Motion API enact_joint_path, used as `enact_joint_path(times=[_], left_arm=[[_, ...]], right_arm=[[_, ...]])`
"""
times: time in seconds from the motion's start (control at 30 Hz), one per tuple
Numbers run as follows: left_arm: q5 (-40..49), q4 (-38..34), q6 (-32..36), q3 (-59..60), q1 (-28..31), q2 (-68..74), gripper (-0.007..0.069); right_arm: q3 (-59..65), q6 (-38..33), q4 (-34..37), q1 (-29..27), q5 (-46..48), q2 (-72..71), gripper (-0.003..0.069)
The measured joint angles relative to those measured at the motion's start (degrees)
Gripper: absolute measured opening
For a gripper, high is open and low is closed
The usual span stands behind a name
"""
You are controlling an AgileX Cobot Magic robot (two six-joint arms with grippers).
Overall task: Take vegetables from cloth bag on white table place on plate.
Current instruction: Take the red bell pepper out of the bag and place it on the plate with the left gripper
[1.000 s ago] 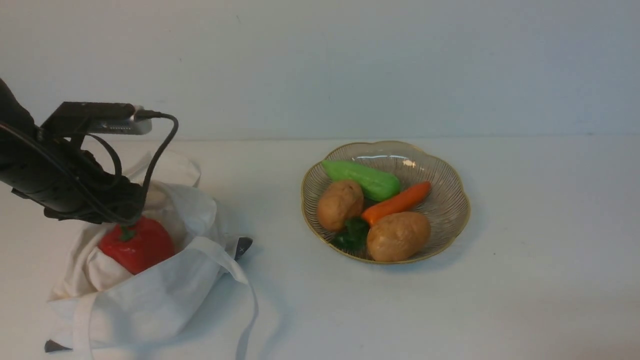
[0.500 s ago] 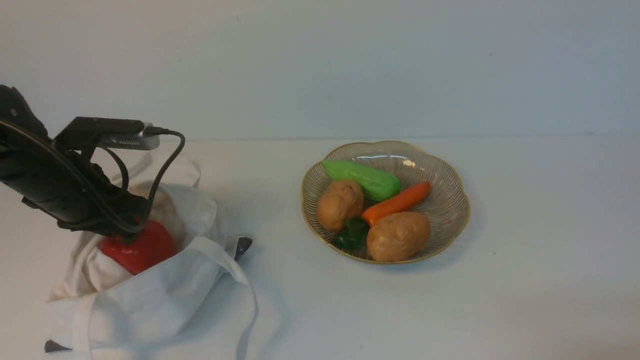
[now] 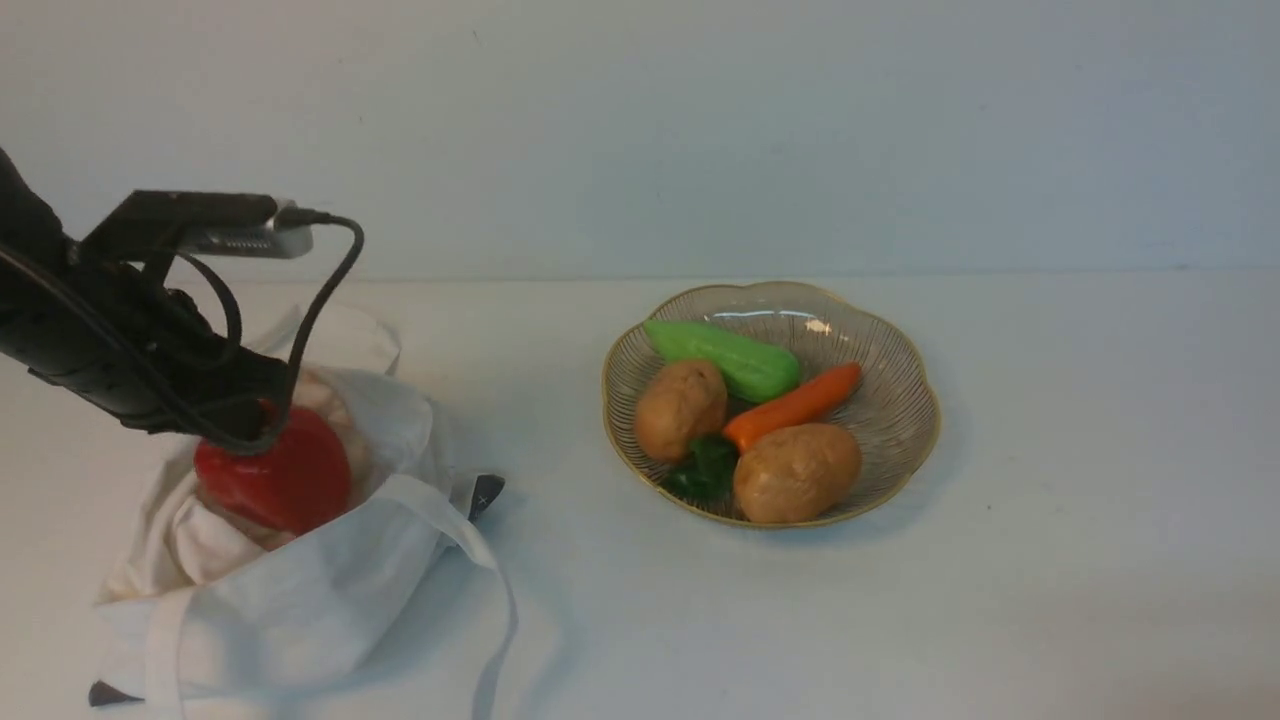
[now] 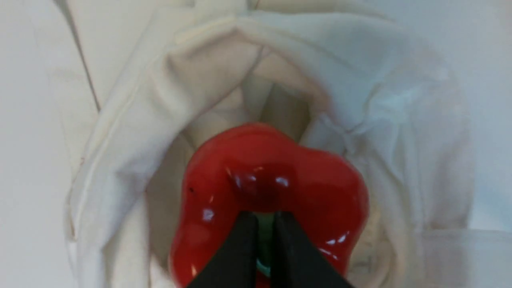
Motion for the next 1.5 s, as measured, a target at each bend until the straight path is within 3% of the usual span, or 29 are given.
enact_joint_path(times=[0.17,0.33,0.6,1.07,1.5], left_arm=[[1.2,-1.1,-0.1,-0.1,-4.8,-4.9,0.0015],[1.6,-1.5,-2.2,-3.9,-14.1,-7.9,0.0015],[-0.3,-2.2,-5.7,-16.3,-26.6,0.5,0.0015],[-0.3,-2.3,-10.2,-36.0,-34.1,23.6,0.0015],[-0.3,-6.2,-10.7,-50.2,-36.2,36.8,0.0019]], right_arm=[[0.0,0.0,0.0,0.0,0.0,0.0,-0.0015],[0.0,0.0,0.0,0.0,0.0,0.0,-0.0015],[0.0,0.0,0.0,0.0,0.0,0.0,-0.0015],[0.0,0.0,0.0,0.0,0.0,0.0,-0.0015],[0.0,0.0,0.0,0.0,0.0,0.0,-0.0015]])
